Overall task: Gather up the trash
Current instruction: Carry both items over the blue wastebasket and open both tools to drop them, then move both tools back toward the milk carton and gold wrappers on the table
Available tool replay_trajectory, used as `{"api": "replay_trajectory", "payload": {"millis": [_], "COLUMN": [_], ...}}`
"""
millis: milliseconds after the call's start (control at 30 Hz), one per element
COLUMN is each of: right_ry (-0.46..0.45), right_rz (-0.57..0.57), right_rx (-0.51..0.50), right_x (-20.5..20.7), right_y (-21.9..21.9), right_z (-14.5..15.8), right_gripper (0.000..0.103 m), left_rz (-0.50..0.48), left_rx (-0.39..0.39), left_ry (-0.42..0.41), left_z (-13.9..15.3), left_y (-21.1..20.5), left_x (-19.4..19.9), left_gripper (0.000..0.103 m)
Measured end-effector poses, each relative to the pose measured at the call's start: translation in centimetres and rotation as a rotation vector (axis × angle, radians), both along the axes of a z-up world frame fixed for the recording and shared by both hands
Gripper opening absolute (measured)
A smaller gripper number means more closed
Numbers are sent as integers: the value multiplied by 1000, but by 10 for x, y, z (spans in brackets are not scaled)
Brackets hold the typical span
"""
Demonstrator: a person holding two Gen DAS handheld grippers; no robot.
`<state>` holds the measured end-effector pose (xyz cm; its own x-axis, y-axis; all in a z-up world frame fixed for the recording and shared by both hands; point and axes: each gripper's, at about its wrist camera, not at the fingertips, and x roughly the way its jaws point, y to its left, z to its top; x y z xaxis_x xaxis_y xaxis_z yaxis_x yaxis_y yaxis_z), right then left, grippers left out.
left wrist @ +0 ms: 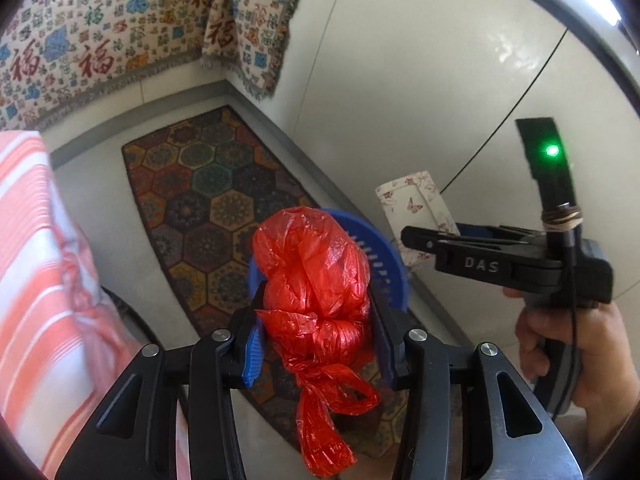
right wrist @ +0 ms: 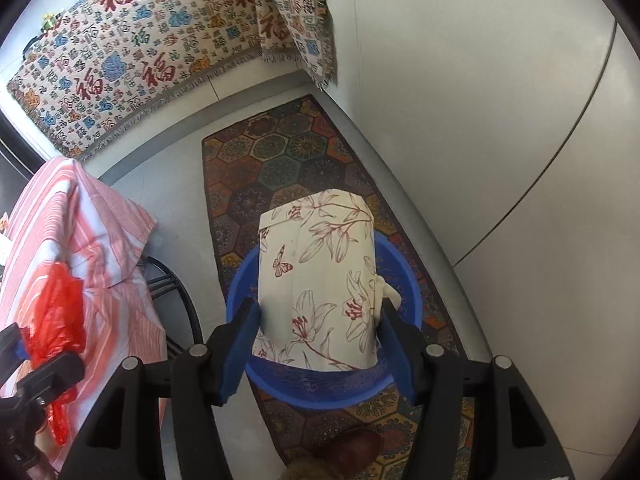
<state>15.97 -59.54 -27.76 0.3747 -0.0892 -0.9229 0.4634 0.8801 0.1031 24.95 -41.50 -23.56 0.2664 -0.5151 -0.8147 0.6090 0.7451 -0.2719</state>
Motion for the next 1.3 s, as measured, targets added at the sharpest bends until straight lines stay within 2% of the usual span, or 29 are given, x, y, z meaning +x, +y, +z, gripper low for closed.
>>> {"api": "replay_trajectory", "payload": {"millis": [267, 567, 600, 633, 667, 700, 767, 900, 1033, 1167, 1300], "right_ry": [-2, -25, -32, -40, -54, -66, -79, -108, -158, -240, -345], "right_rz": [-44, -139, -148, -162, -177, -189, -201, -200, -167, -124, -61], "right_rx": [108, 209, 221, 225, 228, 234, 239, 155, 37, -78, -110], "right_x": [-2, -8, -8, -8, -9, -10, -11, -12, -8, -2, 1], "right_y": [-31, -57, -59, -61, -63, -64, -66, -62, -49, -19, 28], "right_z": [-26, -44, -45, -46, -46, -46, -43, -24, 7, 44, 79], "right_gripper": [61, 63, 63, 65, 68, 73, 73, 73, 73, 73, 73], "left_rz": [-11, -46, -49, -51, -46, -39, -28, 4, 36, 71, 132], "left_rx": [20, 25, 22, 21, 21, 21, 21, -33, -37, -42, -14], "left_ry": [62, 46, 43, 44, 42, 35, 29, -11, -96, -149, -144], "left_z": [-36, -59, -62, -63, -64, -63, -59, -26, 23, 60, 69], "left_y": [-36, -70, -74, -76, -78, -79, -76, -52, -13, 49, 123], "left_x": [17, 20, 22, 23, 24, 26, 27, 23, 1, -32, -58], "left_gripper": [46, 50, 58, 75, 82, 88, 88, 88, 88, 90, 91]}}
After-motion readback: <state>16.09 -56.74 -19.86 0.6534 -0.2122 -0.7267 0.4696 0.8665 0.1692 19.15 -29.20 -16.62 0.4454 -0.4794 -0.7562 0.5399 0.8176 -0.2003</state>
